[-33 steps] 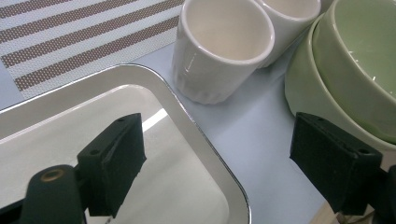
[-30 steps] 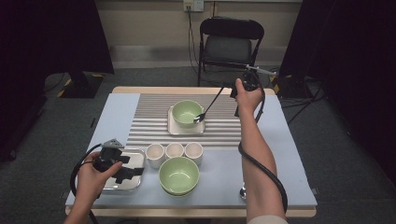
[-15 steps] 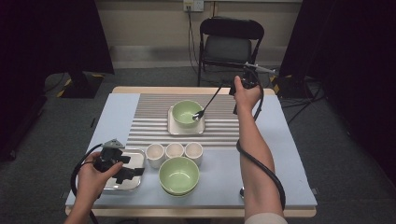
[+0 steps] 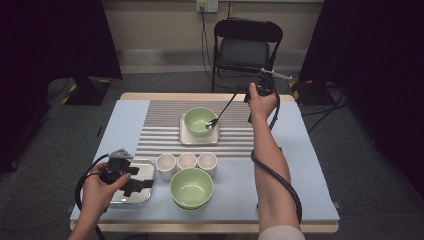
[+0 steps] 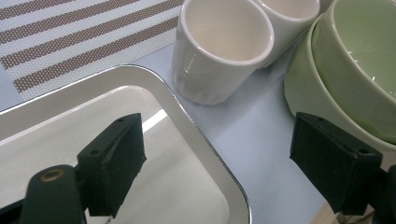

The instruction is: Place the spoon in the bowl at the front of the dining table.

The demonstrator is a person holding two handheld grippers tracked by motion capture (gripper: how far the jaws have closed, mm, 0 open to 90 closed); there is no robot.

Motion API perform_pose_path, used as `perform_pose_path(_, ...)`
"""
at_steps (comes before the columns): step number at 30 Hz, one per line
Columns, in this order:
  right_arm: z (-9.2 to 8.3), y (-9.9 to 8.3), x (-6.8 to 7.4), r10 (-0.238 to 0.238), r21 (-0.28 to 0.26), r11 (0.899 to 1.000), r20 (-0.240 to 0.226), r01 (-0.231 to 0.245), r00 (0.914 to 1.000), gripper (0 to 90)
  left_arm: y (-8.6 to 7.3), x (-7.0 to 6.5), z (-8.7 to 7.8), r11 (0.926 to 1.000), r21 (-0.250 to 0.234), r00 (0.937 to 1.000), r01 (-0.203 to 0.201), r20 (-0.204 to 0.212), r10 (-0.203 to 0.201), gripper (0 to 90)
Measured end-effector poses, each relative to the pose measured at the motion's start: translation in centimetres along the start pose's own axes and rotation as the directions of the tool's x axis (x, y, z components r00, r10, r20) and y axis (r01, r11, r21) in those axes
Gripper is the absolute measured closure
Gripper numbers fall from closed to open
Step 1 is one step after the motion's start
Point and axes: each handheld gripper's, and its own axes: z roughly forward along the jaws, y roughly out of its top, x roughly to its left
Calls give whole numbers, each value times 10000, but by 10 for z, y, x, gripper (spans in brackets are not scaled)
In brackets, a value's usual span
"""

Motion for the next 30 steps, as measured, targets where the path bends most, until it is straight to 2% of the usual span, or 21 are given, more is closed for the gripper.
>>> perform_pose_path(17, 4, -5, -2, -10, -62, 10000, 164, 11, 9999, 900, 0, 0, -1, 10000, -30, 10000, -29, -34, 29, 174)
perform_pose_path(30, 11, -14, -2, 48, -75, 10000, 117, -47, 9999, 900, 0, 2, -2, 10000, -28, 10000, -26, -59, 26, 174)
